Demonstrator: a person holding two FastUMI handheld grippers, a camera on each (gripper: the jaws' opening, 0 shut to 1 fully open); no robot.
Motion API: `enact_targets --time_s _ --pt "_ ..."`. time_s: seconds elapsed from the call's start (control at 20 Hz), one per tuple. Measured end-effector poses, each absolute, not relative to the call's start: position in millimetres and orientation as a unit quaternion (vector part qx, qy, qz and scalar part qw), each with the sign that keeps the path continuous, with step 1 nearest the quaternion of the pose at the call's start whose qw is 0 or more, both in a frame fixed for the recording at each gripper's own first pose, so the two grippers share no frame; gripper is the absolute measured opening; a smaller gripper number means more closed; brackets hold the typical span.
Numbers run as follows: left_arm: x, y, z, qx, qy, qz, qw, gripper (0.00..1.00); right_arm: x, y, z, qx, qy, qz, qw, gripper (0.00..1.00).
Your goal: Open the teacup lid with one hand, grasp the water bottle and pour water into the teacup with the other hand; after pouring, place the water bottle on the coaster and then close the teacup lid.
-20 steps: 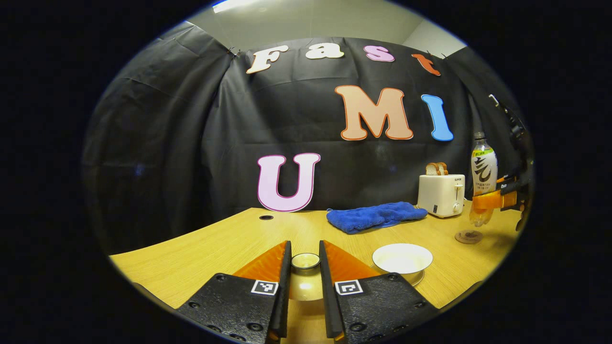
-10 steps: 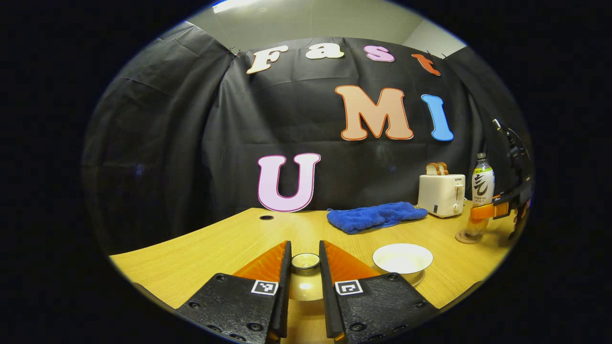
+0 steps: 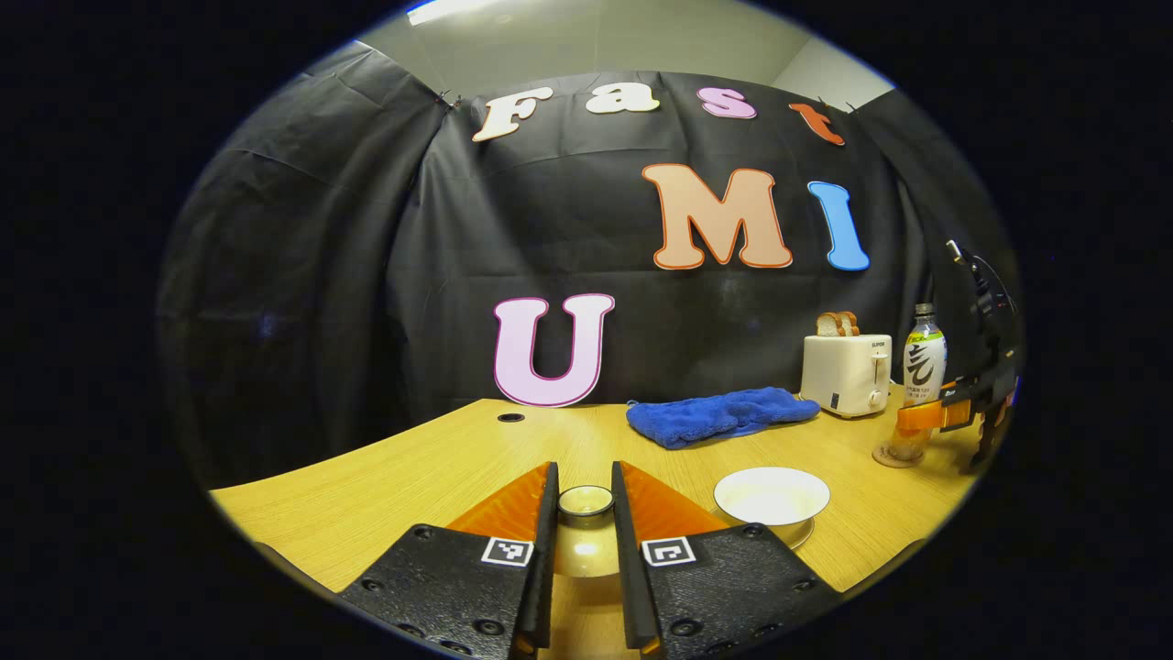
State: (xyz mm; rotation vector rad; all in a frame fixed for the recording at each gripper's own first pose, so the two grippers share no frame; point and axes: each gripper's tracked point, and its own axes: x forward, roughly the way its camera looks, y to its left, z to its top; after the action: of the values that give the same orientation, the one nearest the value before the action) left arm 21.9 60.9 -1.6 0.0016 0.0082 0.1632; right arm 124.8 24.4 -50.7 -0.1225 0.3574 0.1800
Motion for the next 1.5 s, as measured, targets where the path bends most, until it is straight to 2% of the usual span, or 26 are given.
enact_targets --time_s 0.05,0.1,0.15,0.2,0.35,0.4,0.5,0.6,0.7,0.75,0.8,0.9,1.45,1.5 --pt "22 61 -2 0.001 0.004 0.082 0.997 0.28 123 24 -51 -0.06 0.178 0.092 0.978 0.77" --pt "22 61 -2 0.001 0.004 0.081 0.997 0.29 122 23 -53 -0.06 0.178 0.094 0.978 0.89" --pt "22 61 -2 0.001 0.004 0.081 0.997 0.29 121 24 -53 -0.062 0.178 0.096 0.977 0.87" --pt "22 61 -2 0.001 0.004 0.081 0.997 0.28 120 26 -53 -0.065 0.177 0.098 0.977 1.0" --pt "22 61 -2 0.001 0.004 0.081 0.997 0.29 117 25 -56 -0.088 0.172 0.097 0.976 1.0" --pt "22 61 -2 0.001 0.004 0.081 0.997 0.28 115 23 -57 -0.093 0.172 0.095 0.976 0.93" --pt "22 61 -2 0.001 0.004 0.081 0.997 0.29 112 22 -60 -0.103 0.17 0.092 0.976 1.0" --pt "23 61 -2 0.001 0.004 0.082 0.997 0.29 108 21 -59 -0.113 0.164 0.089 0.976 1.0" --pt "22 61 -2 0.001 0.004 0.081 0.997 0.28 103 22 -59 -0.126 0.161 0.09 0.975 0.92" --pt "22 61 -2 0.001 0.004 0.081 0.997 0.28 100 22 -59 -0.135 0.16 0.089 0.974 0.98" --pt "21 61 -2 0.001 0.004 0.081 0.997 0.29 95 19 -57 -0.141 0.156 0.086 0.974 0.93" --pt "22 61 -2 0.001 0.004 0.082 0.997 0.29 89 18 -49 -0.143 0.137 0.082 0.977 1.0" --pt "25 59 -2 -0.001 0.004 0.081 0.997 0.29 44 -6 -20 0.006 0.06 0.058 0.997 1.0" --pt "26 57 -2 -0.002 0.005 0.08 0.997 0.29 40 -7 -16 0.007 0.047 0.051 0.998 0.93"
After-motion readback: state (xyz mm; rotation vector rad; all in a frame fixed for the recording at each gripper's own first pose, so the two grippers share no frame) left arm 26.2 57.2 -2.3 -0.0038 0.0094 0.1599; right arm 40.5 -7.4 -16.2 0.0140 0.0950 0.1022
